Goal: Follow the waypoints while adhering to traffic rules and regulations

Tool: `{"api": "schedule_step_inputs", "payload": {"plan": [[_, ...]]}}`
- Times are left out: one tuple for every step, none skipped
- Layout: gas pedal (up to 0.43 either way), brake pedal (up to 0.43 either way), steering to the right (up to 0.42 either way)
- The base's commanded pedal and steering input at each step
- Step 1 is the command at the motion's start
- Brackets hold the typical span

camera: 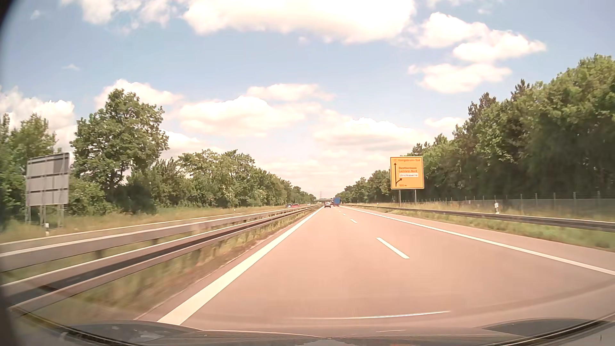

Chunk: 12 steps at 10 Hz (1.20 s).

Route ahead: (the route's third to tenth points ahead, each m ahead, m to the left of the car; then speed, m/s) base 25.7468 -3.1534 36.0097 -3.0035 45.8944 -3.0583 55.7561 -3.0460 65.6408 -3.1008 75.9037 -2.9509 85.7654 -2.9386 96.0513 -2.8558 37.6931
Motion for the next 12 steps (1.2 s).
{"api": "schedule_step_inputs", "payload": {"plan": [[0.398,0.012,-0.001],[0.398,0.012,-0.002],[0.398,0.012,-0.001],[0.398,0.006,-0.002],[0.398,0.012,-0.002],[0.398,0.012,-0.002],[0.398,0.012,-0.003],[0.398,0.012,-0.003],[0.398,0.012,-0.003],[0.398,0.012,-0.003],[0.398,0.012,-0.003],[0.398,0.012,-0.003]]}}
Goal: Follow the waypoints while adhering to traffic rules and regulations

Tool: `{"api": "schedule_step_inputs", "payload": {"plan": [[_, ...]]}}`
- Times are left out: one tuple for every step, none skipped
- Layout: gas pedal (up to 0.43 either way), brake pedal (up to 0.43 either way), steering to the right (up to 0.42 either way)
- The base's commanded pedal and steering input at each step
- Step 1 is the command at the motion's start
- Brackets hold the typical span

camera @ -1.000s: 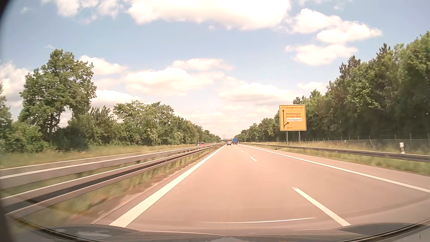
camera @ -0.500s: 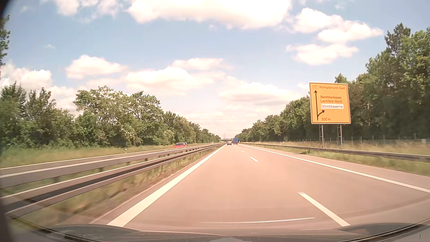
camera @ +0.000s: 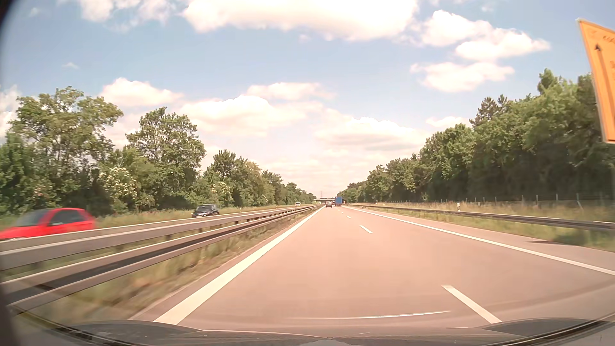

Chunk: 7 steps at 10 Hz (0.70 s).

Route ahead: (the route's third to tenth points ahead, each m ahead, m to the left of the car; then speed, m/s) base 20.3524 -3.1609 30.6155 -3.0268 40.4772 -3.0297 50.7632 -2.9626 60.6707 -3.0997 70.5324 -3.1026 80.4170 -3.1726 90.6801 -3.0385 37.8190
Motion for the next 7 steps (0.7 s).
{"api": "schedule_step_inputs", "payload": {"plan": [[0.409,0.006,-0.003],[0.429,0.012,-0.003],[0.429,0.012,-0.003],[0.429,0.012,-0.003],[0.429,0.012,-0.003],[0.429,0.012,-0.003],[0.429,0.006,-0.003]]}}
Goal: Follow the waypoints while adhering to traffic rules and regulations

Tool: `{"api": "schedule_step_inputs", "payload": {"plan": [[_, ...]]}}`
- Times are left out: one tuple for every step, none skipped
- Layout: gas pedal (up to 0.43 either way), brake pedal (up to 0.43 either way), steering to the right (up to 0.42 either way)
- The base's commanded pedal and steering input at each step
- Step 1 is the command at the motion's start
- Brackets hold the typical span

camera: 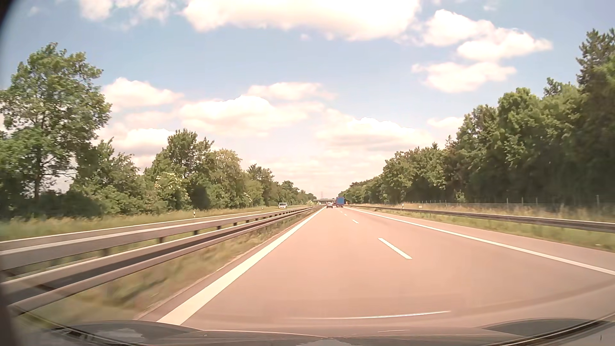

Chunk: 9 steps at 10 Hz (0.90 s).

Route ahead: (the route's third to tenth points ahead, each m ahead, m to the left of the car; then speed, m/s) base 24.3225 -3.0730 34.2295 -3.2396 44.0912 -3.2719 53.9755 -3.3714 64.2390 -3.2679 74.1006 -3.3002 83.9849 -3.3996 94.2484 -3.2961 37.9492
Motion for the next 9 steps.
{"api": "schedule_step_inputs", "payload": {"plan": [[0.429,0.012,-0.003],[0.429,0.012,-0.003],[0.429,0.012,-0.002],[0.429,0.012,-0.002],[0.429,0.012,-0.002],[0.429,0.006,-0.002],[0.429,0.012,-0.002],[0.429,0.012,-0.002],[0.429,0.012,-0.002]]}}
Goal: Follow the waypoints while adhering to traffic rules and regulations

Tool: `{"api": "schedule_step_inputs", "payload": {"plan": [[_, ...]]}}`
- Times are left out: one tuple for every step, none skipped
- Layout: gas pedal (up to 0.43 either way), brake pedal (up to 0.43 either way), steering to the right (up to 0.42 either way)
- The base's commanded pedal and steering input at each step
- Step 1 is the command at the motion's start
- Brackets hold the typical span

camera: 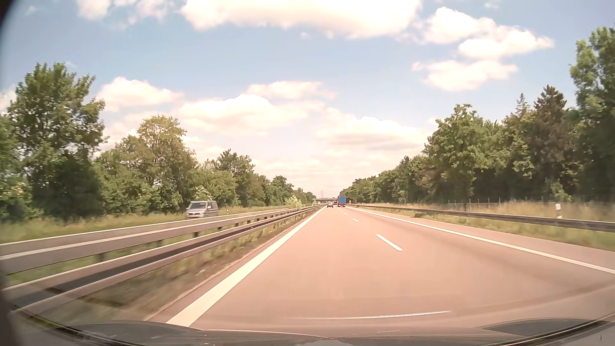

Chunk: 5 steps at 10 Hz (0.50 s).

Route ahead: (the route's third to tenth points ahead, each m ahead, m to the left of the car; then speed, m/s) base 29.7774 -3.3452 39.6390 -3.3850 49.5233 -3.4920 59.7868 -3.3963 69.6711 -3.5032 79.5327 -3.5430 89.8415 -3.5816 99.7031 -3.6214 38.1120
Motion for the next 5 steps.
{"api": "schedule_step_inputs", "payload": {"plan": [[0.429,0.012,-0.002],[0.429,0.012,-0.002],[0.429,0.012,-0.002],[0.429,0.012,-0.001],[0.429,0.012,-0.002]]}}
